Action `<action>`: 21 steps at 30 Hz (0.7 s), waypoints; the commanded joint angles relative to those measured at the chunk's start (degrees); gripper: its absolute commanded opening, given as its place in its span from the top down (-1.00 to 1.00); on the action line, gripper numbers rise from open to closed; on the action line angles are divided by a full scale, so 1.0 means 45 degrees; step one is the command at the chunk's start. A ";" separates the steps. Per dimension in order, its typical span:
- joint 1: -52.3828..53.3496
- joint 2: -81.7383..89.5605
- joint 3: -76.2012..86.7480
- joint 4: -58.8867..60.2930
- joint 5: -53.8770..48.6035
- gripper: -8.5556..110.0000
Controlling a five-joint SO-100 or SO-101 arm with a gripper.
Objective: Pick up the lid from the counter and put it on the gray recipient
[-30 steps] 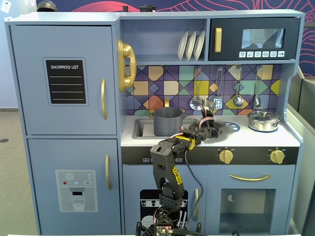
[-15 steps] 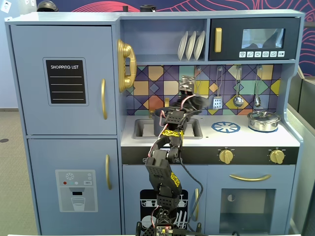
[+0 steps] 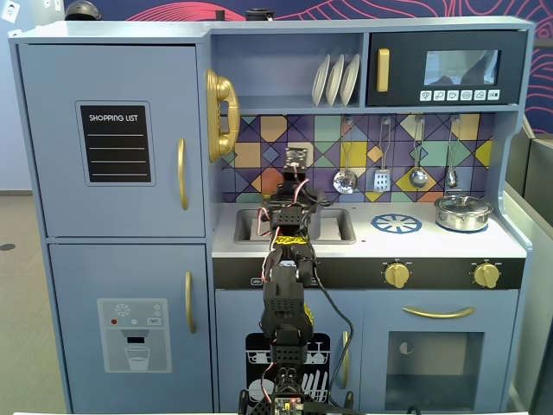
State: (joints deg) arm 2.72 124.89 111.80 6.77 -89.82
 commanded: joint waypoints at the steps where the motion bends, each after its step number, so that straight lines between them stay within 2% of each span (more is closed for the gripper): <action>1: -0.0215 -0.0098 -0.0273 -0.0742 -0.0156 0.86; 21: -0.0137 -0.1426 -0.0410 -0.1914 -0.0996 0.86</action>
State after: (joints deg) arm 1.49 118.30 111.88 -0.18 -93.25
